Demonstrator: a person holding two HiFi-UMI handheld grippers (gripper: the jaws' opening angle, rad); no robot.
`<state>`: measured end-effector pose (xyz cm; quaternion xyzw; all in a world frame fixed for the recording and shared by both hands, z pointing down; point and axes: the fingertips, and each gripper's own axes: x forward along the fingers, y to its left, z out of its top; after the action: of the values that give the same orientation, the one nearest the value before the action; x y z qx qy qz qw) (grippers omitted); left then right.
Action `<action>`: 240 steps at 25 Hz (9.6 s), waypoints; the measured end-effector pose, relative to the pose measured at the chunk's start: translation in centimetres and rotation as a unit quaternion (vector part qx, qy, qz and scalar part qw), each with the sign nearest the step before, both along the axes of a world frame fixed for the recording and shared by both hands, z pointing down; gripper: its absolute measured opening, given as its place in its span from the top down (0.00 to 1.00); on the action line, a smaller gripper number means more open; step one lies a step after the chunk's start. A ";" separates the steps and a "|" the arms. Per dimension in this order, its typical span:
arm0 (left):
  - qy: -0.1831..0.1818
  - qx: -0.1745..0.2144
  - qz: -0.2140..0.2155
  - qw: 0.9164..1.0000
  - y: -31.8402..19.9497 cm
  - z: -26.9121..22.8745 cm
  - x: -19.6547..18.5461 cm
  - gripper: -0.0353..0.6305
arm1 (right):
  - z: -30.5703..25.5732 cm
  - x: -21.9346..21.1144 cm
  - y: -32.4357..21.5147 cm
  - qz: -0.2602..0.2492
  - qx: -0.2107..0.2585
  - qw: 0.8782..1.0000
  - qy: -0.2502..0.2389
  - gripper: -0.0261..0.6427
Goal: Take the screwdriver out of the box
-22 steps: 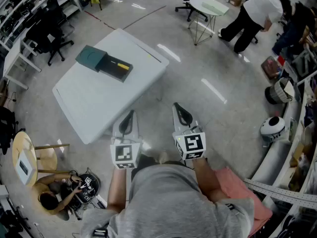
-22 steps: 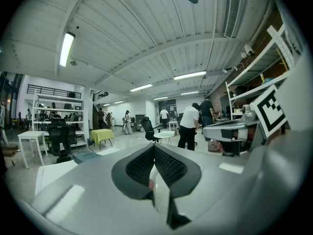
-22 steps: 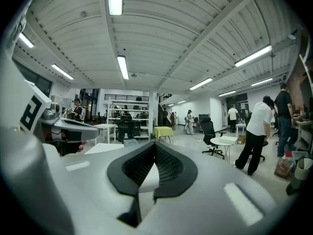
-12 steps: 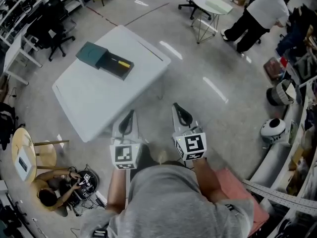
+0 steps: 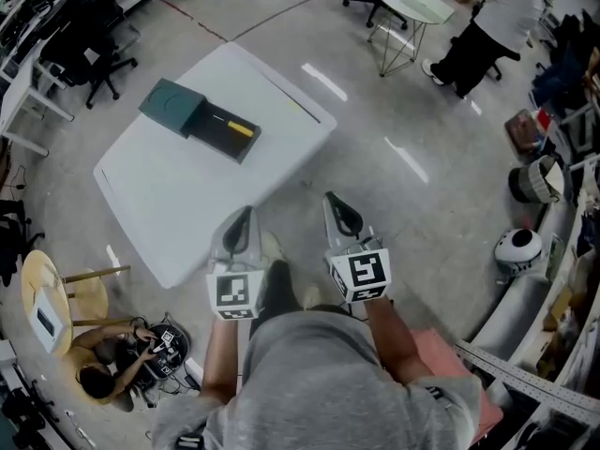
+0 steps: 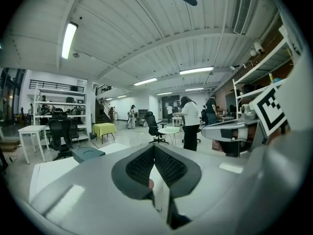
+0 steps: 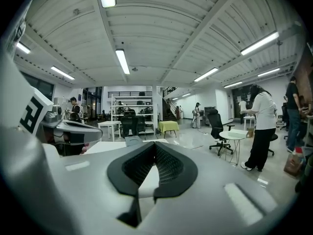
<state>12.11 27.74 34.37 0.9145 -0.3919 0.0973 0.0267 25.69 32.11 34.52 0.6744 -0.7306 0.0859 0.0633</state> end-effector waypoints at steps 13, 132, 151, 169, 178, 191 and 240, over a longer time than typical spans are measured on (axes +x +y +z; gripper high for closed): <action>0.002 -0.038 -0.022 0.999 -13.5 1.4 -2.8 0.93 | 2.1 -3.3 -14.3 -0.045 -0.063 0.997 0.006 0.95; -0.007 -0.233 -0.168 0.958 -33.2 19.7 -10.9 0.93 | 28.4 -12.6 -36.6 -0.252 -0.464 0.809 0.259 0.84; -0.008 -0.224 -0.173 0.959 -32.7 19.1 -11.8 0.93 | 27.8 -12.9 -36.8 -0.253 -0.456 0.823 0.226 0.84; -0.010 -0.172 -0.178 0.969 -31.1 14.8 -12.8 0.93 | 21.4 -12.6 -37.4 -0.221 -0.385 0.878 0.177 0.84; -0.016 -0.125 -0.180 0.976 -30.1 10.8 -13.6 0.93 | 16.1 -13.4 -36.7 -0.221 -0.329 0.904 0.158 0.84; -0.021 -0.073 -0.210 0.975 -28.0 6.0 -16.2 0.93 | 9.8 -15.3 -34.6 -0.239 -0.260 0.924 0.146 0.84; 0.005 -0.057 -0.434 0.899 -26.2 5.7 -34.3 0.93 | 8.8 -37.6 -35.9 -0.462 -0.168 0.854 0.170 0.85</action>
<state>-22.20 1.49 40.08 0.6514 -0.7433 0.0937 0.1200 -11.88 -3.77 43.34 0.2420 -0.9105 0.0521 0.3312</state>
